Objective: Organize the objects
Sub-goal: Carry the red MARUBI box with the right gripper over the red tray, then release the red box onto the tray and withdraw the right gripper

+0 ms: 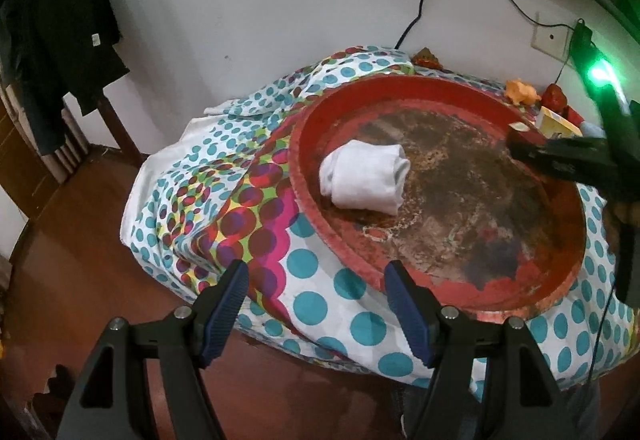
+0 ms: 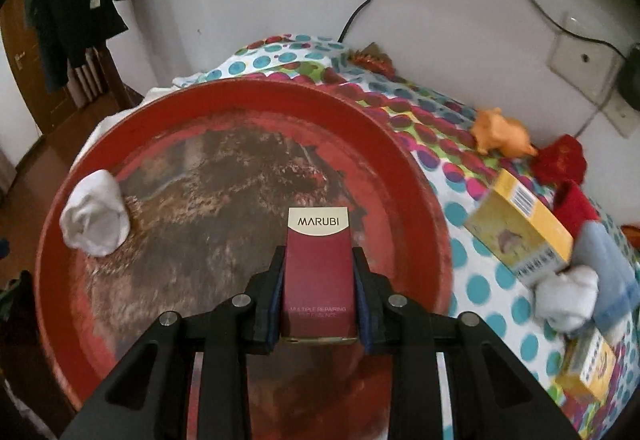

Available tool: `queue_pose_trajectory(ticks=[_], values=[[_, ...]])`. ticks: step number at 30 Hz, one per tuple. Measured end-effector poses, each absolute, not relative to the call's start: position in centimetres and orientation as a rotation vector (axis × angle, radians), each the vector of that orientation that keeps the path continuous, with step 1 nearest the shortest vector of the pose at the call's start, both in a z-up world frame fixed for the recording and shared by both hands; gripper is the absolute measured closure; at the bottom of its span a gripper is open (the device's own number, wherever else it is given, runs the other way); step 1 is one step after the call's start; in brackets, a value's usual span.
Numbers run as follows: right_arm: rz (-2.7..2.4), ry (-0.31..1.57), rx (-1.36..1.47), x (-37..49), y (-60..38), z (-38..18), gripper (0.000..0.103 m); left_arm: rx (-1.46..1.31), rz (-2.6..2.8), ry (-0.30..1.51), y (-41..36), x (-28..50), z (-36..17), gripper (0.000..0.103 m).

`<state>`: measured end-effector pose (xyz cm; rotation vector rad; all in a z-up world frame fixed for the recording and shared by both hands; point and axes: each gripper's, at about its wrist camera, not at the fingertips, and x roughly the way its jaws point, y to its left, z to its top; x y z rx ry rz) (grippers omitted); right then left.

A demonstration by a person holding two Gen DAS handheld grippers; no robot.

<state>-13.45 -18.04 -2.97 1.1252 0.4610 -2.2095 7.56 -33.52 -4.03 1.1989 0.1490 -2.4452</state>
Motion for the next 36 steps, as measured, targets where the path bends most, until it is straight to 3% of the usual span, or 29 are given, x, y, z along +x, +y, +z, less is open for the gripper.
queue_pose_trajectory(ticks=[10,13,17,28,36], values=[[-2.224,0.485,1.166,-16.5,-20.2,-3.9,0.076,1.211,-2.454,0.136,-33.3,7.3,-4.5,0.031],[-2.219,0.461,1.171,-16.8,-20.0,-3.9,0.073,1.182,-2.472,0.136,-33.3,7.4,-4.2,0.031],[-2.238,0.442,1.143,-16.3,-19.4,-3.4,0.060,1.194,-2.467,0.108,-32.9,7.3,-4.3,0.031],[-2.307,0.289,1.058,-13.4,-11.2,0.7,0.057,1.194,-2.520,0.071,-30.8,7.0,-3.9,0.031],[-2.506,0.285,1.079,-13.2,-0.7,1.3,0.035,1.206,-2.529,0.025,-29.0,6.8,-4.2,0.031]])
